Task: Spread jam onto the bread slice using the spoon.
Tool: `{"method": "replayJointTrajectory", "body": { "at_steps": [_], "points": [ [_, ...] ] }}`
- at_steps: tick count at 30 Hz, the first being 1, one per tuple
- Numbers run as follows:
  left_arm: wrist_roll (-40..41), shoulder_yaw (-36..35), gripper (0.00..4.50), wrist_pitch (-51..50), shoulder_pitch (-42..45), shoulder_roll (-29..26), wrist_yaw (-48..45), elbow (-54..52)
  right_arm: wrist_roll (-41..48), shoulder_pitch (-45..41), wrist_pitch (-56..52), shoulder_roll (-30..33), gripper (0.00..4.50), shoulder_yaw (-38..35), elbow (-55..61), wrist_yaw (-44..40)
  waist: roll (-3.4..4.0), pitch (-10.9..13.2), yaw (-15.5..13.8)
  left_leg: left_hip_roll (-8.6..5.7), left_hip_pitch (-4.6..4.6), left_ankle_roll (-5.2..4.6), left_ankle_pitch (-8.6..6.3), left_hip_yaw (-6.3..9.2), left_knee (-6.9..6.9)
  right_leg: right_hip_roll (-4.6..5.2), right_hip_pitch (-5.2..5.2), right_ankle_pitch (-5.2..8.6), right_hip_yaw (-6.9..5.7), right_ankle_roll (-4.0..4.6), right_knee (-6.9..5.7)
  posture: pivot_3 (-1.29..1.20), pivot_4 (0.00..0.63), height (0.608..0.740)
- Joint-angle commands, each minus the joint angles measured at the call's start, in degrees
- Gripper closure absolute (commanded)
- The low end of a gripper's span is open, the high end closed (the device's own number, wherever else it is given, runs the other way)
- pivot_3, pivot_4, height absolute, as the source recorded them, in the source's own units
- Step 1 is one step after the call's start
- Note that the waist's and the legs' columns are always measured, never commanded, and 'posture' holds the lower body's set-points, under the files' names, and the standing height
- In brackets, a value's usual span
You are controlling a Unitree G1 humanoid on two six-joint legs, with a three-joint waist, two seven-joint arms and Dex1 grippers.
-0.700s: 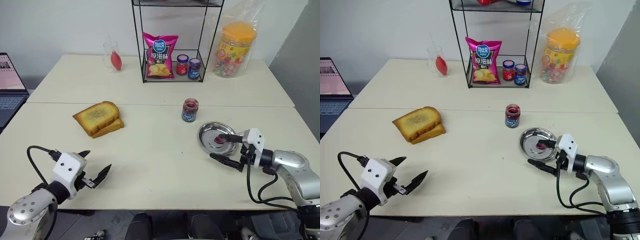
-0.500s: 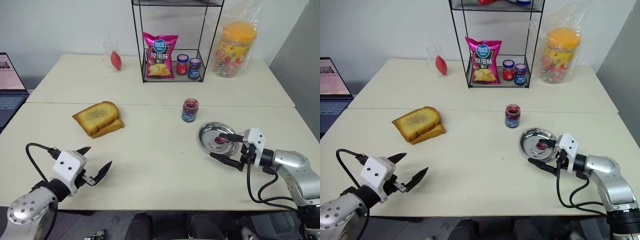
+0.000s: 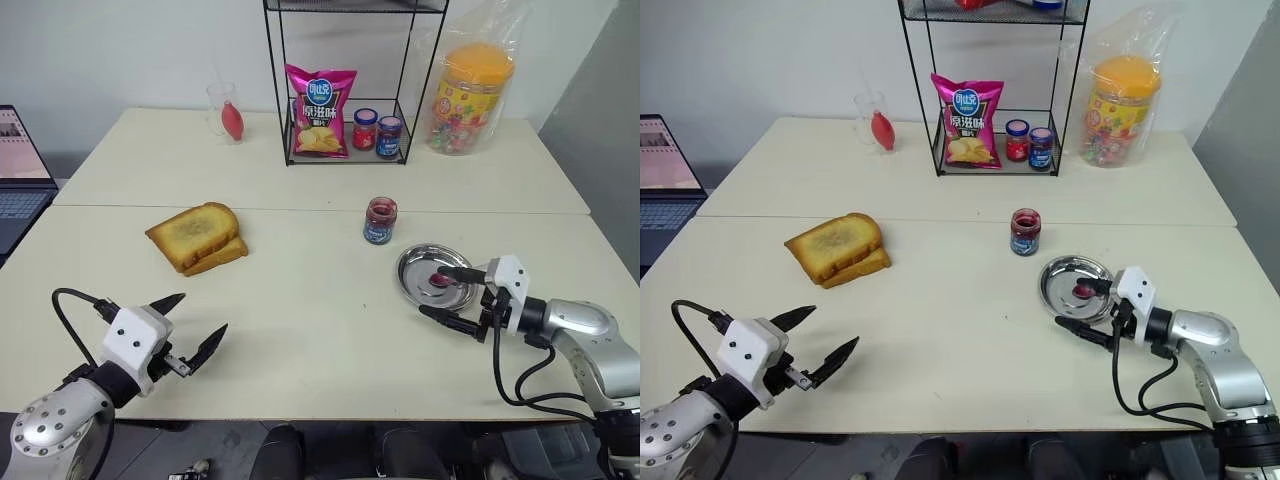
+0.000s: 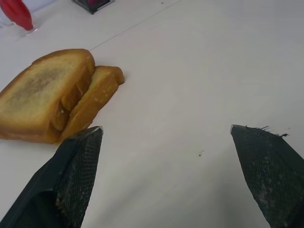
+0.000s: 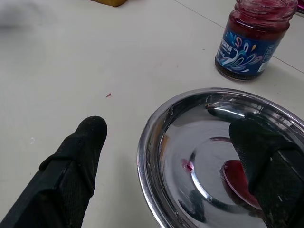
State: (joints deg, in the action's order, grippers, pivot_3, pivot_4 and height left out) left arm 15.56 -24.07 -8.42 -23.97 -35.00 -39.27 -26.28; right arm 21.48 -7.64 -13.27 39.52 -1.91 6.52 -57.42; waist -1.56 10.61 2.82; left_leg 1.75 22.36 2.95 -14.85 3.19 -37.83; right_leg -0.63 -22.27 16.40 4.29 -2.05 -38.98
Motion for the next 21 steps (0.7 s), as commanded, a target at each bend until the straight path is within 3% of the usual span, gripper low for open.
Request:
{"method": "replayJointTrajectory", "body": {
  "at_steps": [1, 6, 13, 21],
  "points": [
    [-2.31, -2.13, 0.0, 5.15, 0.1, -0.1, 0.87, 0.82, 0.41, -1.48, 0.23, -0.1, 0.02, 0.06, 2.39, -0.36, 0.0, 0.0, 0.0, 0.0, 0.0, 0.0, 0.0, 0.0, 0.0, 0.0, 0.0, 0.0, 0.0, 0.0, 0.0, 0.0, 0.15, 0.74],
    [-2.14, -4.67, 0.0, 7.08, 3.1, 1.29, 4.3, 2.38, 0.9, -2.77, -0.47, -0.73, 0.02, 1.23, 3.27, -0.48, 0.0, 0.0, -0.03, 0.01, 0.01, 0.0, 0.0, 0.0, -0.01, 0.01, 0.0, -0.01, 0.0, -0.01, 0.01, 0.0, 0.15, 0.74],
    [7.39, -11.54, 0.0, -3.83, 12.7, 4.83, 14.1, 4.92, 0.28, -7.46, -1.92, -2.66, 0.02, 4.36, 4.38, -0.11, 0.01, 0.01, -0.05, 0.02, 0.01, 0.0, 0.0, 0.03, -0.01, -0.01, 0.0, -0.04, -0.04, -0.06, -0.01, 0.0, 0.15, 0.74],
    [11.92, -12.55, 0.0, -11.68, 22.46, 7.65, 23.25, 11.35, 1.06, -17.43, -10.0, -5.28, 0.02, 8.33, 4.24, 0.99, 0.02, 0.01, -0.1, -0.01, 0.02, 0.0, 0.0, 0.09, -0.02, 0.0, 0.01, -0.06, -0.09, -0.08, -0.02, 0.0, 0.15, 0.74]
  ]
}}
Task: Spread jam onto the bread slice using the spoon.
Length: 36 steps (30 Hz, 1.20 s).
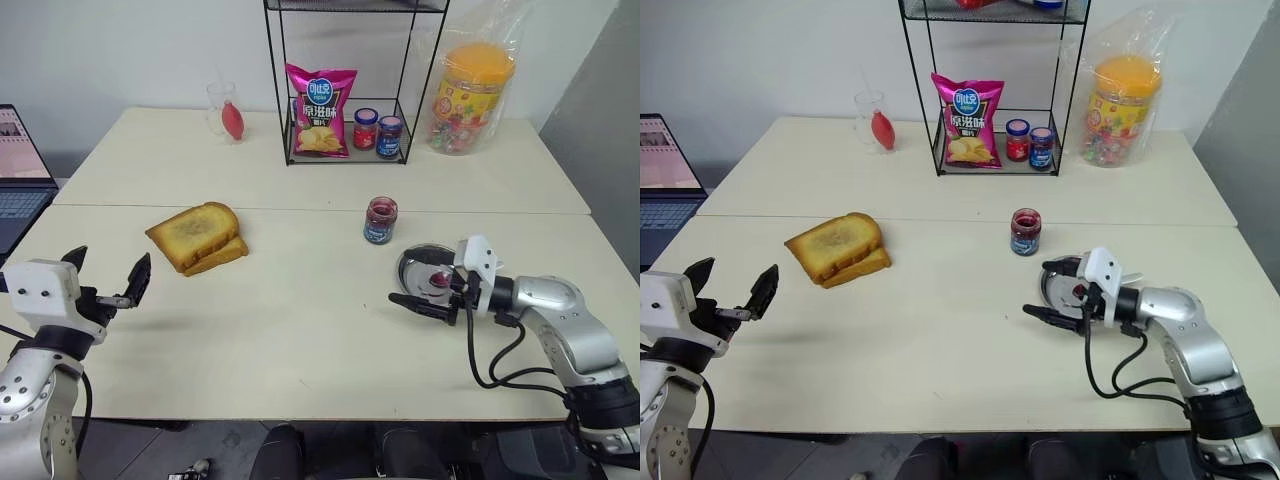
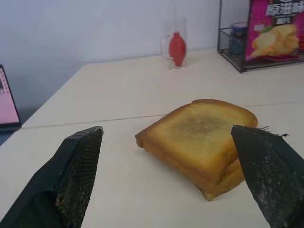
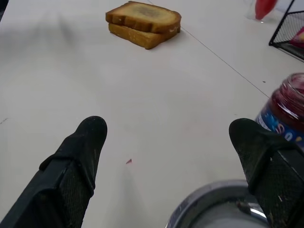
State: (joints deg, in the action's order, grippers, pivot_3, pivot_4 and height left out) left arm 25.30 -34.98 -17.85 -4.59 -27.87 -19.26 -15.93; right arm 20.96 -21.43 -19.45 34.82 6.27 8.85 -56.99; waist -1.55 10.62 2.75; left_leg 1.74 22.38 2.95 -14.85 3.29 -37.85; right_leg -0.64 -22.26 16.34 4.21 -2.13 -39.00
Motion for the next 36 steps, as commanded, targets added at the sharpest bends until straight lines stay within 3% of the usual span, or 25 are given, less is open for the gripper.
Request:
{"method": "replayJointTrajectory", "body": {
  "at_steps": [1, 11, 18, 36],
  "points": [
    [2.74, -1.24, 0.0, -3.84, 4.83, 0.7, 4.29, 2.27, 2.16, -4.99, -4.9, -1.03, 0.02, 0.38, 2.12, 0.37, -0.01, -0.01, -0.03, 0.0, 0.0, 0.0, 0.0, 0.01, -0.01, 0.0, 0.0, -0.01, -0.01, -0.01, -0.01, 0.0, 0.15, 0.74],
    [8.21, -2.14, 0.0, -13.42, 17.37, 2.44, 12.01, 13.07, 2.93, -8.92, -7.98, -2.37, 0.02, 3.36, 5.73, -1.59, -0.03, -0.01, -0.69, -0.06, 0.22, 0.02, -0.01, 0.26, -0.01, 0.01, -0.06, -0.19, -0.18, 0.25, 0.04, 0.0, 0.15, 0.74],
    [7.92, 0.95, 0.0, -17.28, 21.44, 0.48, 10.32, 19.22, 6.27, -12.63, -13.23, -5.25, 0.02, 2.86, 6.27, -0.16, -0.03, -0.01, -0.81, -0.07, 0.22, 0.02, 0.0, 0.35, 0.0, 0.0, -0.06, -0.19, -0.25, 0.26, 0.01, 0.0, 0.15, 0.74],
    [4.95, 5.5, 0.0, -19.36, 30.85, -2.1, 8.58, 31.0, 4.38, -13.29, -10.99, -6.72, 0.02, 4.49, 5.77, 0.76, -0.02, -0.01, -0.88, -0.09, 0.32, 0.03, 0.0, 0.5, 0.0, 0.01, -0.09, -0.2, -0.38, 0.27, 0.02, 0.0, 0.15, 0.74]
  ]
}}
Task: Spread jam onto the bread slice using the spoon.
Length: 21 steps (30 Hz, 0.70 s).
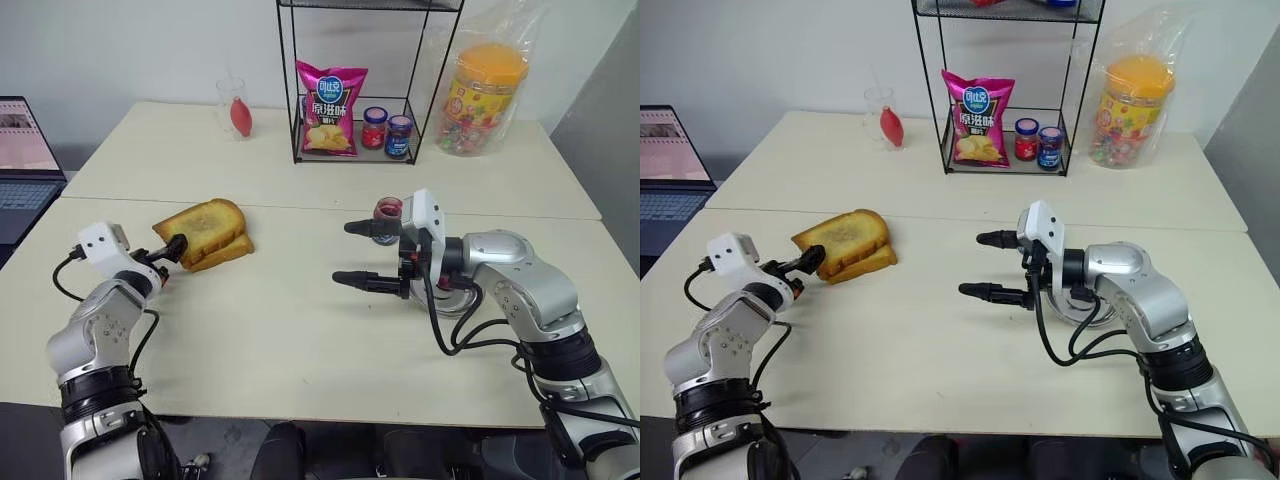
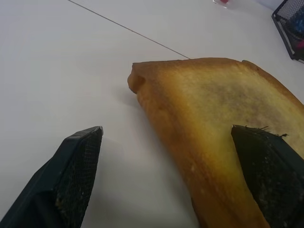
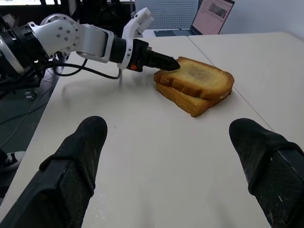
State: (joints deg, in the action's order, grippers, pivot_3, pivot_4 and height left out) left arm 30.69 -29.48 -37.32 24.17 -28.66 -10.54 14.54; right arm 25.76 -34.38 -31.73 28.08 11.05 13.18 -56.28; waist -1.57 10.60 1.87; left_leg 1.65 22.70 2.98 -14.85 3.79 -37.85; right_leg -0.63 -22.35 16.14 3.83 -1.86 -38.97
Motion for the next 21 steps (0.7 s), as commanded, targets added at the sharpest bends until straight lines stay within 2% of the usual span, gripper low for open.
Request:
{"method": "replayJointTrajectory", "body": {
  "at_steps": [1, 2, 6, 10, 17, 21],
  "points": [
    [-0.74, 0.34, 0.0, 0.37, 2.84, -1.41, -0.37, 1.33, -0.52, -0.29, 1.46, 0.06, 0.02, -0.22, 1.4, 0.05, 0.0, 0.0, 0.0, 0.0, 0.0, 0.0, 0.0, 0.0, 0.0, 0.0, 0.0, 0.0, 0.0, 0.0, 0.0, 0.0, 0.15, 0.74],
    [-0.95, 0.53, 0.0, 0.57, 3.53, -1.39, -0.48, 1.97, -0.63, -0.22, 1.61, 0.09, 0.02, -0.14, 1.4, 0.06, 0.0, 0.0, -0.01, 0.0, 0.0, 0.0, 0.0, 0.0, 0.0, 0.0, 0.0, 0.0, 0.0, 0.0, 0.0, 0.0, 0.15, 0.74],
    [-1.49, 1.1, 0.64, 0.62, 5.03, -1.12, -0.56, 3.46, -1.02, 0.11, 2.11, 0.17, 0.0, 0.14, 1.44, 0.02, 0.0, 0.0, -0.02, 0.0, 0.04, 0.0, 0.0, 0.05, 0.0, 0.0, -0.01, 0.0, -0.05, 0.0, 0.01, 0.0, 0.15, 0.74],
    [-1.38, 1.54, 1.67, -0.3, 5.32, -0.61, -0.43, 3.73, -1.38, 0.36, 2.38, 0.18, 0.0, 0.15, 1.51, -0.01, 0.0, 0.0, -0.02, 0.0, 0.05, 0.0, 0.0, 0.05, 0.01, 0.01, -0.03, 0.0, -0.04, 0.0, 0.01, 0.0, 0.15, 0.74],
    [-1.05, 1.03, 3.11, -0.82, 5.45, -0.58, 0.03, 3.17, -1.88, 0.71, 2.52, -0.06, 0.0, 0.07, 1.71, 0.09, 0.0, 0.0, -0.02, -0.01, 0.06, 0.01, 0.01, 0.1, 0.01, 0.03, -0.02, 0.0, -0.08, 0.0, 0.0, 0.0, 0.15, 0.74],
    [-0.77, 0.46, 3.79, -1.16, 4.93, -0.4, 0.32, 2.61, -2.11, 0.62, 2.84, -0.23, 0.0, 0.2, 1.46, 0.16, 0.0, 0.0, -0.05, -0.04, 0.07, 0.01, 0.01, 0.1, 0.01, 0.06, -0.02, 0.0, -0.08, 0.0, 0.0, 0.0, 0.15, 0.74]
  ]
}}
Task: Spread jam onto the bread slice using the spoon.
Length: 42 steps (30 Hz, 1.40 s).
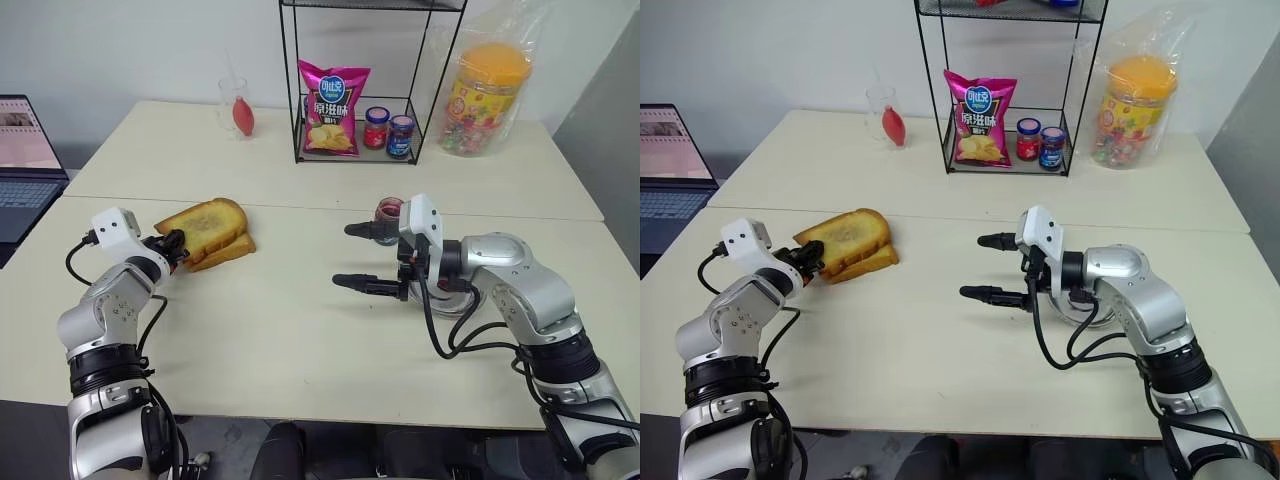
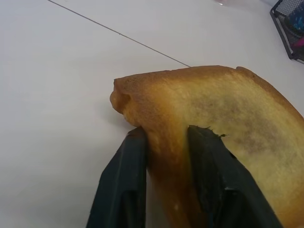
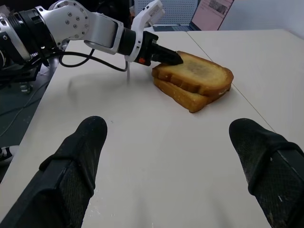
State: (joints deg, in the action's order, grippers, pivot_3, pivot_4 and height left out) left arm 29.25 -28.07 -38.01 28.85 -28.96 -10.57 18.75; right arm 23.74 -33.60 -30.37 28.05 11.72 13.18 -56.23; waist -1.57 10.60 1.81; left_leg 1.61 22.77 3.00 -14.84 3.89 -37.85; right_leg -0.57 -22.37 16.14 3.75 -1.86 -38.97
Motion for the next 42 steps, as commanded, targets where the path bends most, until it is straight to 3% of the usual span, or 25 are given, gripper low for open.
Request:
{"method": "replayJointTrajectory", "body": {
  "at_steps": [1, 5, 15, 27, 32, 38, 42],
  "points": [
    [0.75, -1.08, 3.98, -0.57, 0.03, 0.01, 0.4, -1.85, -0.13, -0.2, 1.6, -0.21, 0.0, -0.46, 1.39, 0.11, 0.0, 0.0, 0.01, 0.0, 0.0, 0.0, 0.0, 0.0, 0.0, 0.0, 0.0, 0.0, 0.0, 0.0, 0.0, 0.0, 0.15, 0.74],
    [0.99, -1.52, 4.48, -0.77, -0.36, 0.25, 0.67, -2.24, -0.27, -0.33, 1.89, -0.25, 0.0, -0.38, 1.08, 0.11, 0.0, 0.0, 0.02, 0.0, -0.01, 0.0, 0.0, 0.0, 0.0, 0.0, 0.0, 0.0, 0.0, 0.0, 0.0, 0.0, 0.15, 0.74],
    [3.72, -4.03, 4.48, -0.4, -2.24, 1.3, 0.96, -5.39, -1.14, -0.23, 3.26, -0.1, 0.0, -0.36, 0.54, -0.02, 0.0, 0.0, 0.03, 0.01, 0.0, 0.0, 0.0, 0.0, 0.01, 0.02, 0.0, 0.0, 0.0, 0.0, 0.0, 0.0, 0.15, 0.74],
    [13.82, -6.22, 4.48, -3.98, -9.88, -0.92, -8.44, -19.34, -2.07, 0.3, 4.45, 1.04, 0.0, -1.2, 0.52, -0.45, 0.01, 0.01, 0.05, 0.02, 0.05, 0.06, 0.01, 0.06, 0.01, 0.09, -0.03, 0.0, -0.04, 0.0, 0.02, 0.0, 0.15, 0.74],
    [18.05, -4.8, 4.48, -6.63, -12.77, -2.48, -13.99, -25.25, -1.83, 0.89, 4.73, 2.47, 0.0, -1.99, 0.89, -0.8, 0.03, 0.02, 0.0, 0.0, 0.05, 0.06, 0.02, 0.05, 0.01, 0.08, -0.02, 0.01, -0.05, 0.0, 0.02, 0.0, 0.15, 0.74],
    [23.8, -1.04, 4.48, -14.04, -15.66, -8.59, -23.98, -29.18, -0.75, 3.03, 5.48, 6.52, 0.0, -4.85, 2.53, -2.41, 0.08, 0.07, 0.0, -0.02, 0.06, 0.07, 0.02, 0.02, 0.02, 0.07, -0.03, 0.02, -0.03, -0.01, 0.06, 0.0, 0.15, 0.74],
    [21.85, 6.89, 4.48, -14.53, -14.38, -12.43, -31.4, -29.18, 1.61, 6.64, 4.46, 10.84, 0.0, -7.71, 5.86, -5.3, 0.24, 0.16, 0.04, -0.04, 0.04, 0.06, 0.01, -0.04, 0.05, 0.05, -0.03, 0.06, 0.01, -0.02, 0.07, 0.0, 0.15, 0.74]
  ]
}}
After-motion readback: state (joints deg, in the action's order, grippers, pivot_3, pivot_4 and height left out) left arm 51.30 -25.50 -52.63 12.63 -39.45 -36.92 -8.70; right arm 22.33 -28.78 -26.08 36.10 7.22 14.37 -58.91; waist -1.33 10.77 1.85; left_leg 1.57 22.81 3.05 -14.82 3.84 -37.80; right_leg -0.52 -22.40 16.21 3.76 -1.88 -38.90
